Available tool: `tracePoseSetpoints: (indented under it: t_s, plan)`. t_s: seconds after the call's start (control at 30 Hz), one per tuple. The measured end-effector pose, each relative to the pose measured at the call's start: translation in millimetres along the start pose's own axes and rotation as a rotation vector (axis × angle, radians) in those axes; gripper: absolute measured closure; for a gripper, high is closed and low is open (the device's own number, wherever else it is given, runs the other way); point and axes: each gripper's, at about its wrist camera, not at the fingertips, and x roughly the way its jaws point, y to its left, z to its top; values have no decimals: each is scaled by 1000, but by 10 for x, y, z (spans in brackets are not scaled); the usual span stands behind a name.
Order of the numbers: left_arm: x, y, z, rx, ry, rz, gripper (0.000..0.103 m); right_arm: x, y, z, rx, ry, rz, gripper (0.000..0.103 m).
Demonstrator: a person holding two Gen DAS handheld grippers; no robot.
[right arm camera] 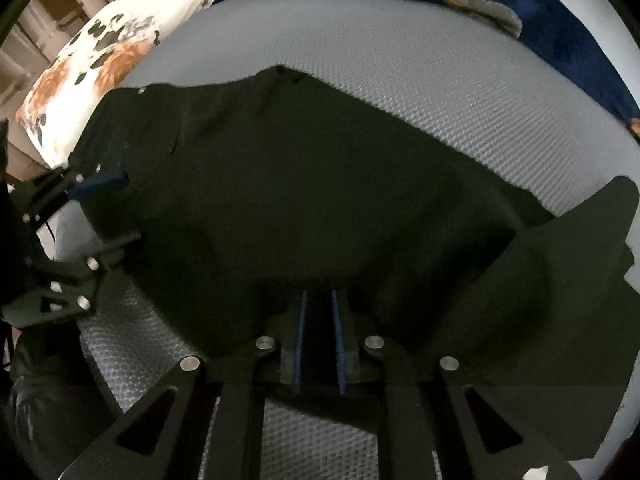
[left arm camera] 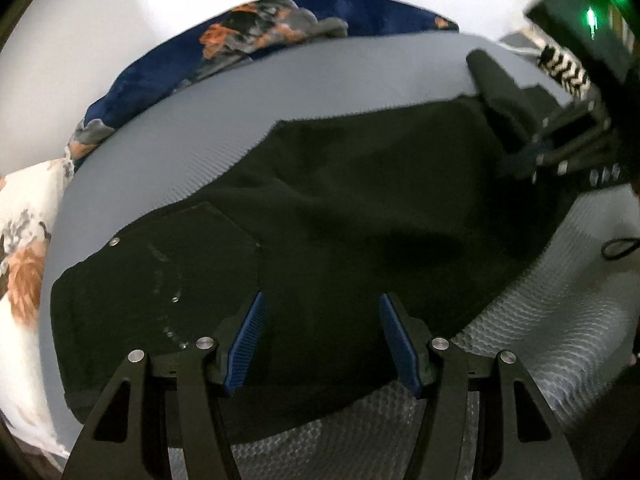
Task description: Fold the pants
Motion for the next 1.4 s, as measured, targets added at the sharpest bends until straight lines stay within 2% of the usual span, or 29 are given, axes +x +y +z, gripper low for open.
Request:
tracePoseSetpoints:
  t_s: [0.2, 0.3, 0.43, 0.53, 0.57, 0.77, 0.9, 1.2, 1.3, 1.37, 1.4]
  plan:
    - [200, -141, 4, 43, 56, 55, 43, -45, -77, -10, 32, -20, 3, 92]
    - [228, -155, -3, 42, 60, 54, 43, -143, -126, -72, 45, -45, 5, 90]
    - [228, -109, -8, 16, 57, 48, 43, -276, 14, -208, -42, -76, -34, 79]
    - [225, -66, -23, -4, 51, 29, 43, -375, 53, -420, -135, -82, -65, 63]
    - [227, -60, -29, -10, 50, 24, 43, -393, 61, -492, -168, -78, -79, 61]
    - [207, 11, -60, -55, 42, 1, 43, -251, 246, -683, -332, -28, -104, 61]
    - [203, 24, -77, -61, 40, -3, 43, -134, 297, -695, -379, -9, -123, 63]
    - [209, 35, -101, -69, 45, 24, 43, -57, 273, -717, -430, 39, -133, 64]
    - [205, 55, -102, -81, 43, 30, 43, -59, 239, -703, -412, 32, -124, 67]
    - [208, 74, -110, -95, 46, 30, 43, -52, 214, -677, -388, 22, -131, 75]
    - [202, 76, -123, -98, 45, 28, 43, -45, 198, -665, -378, 24, -128, 76]
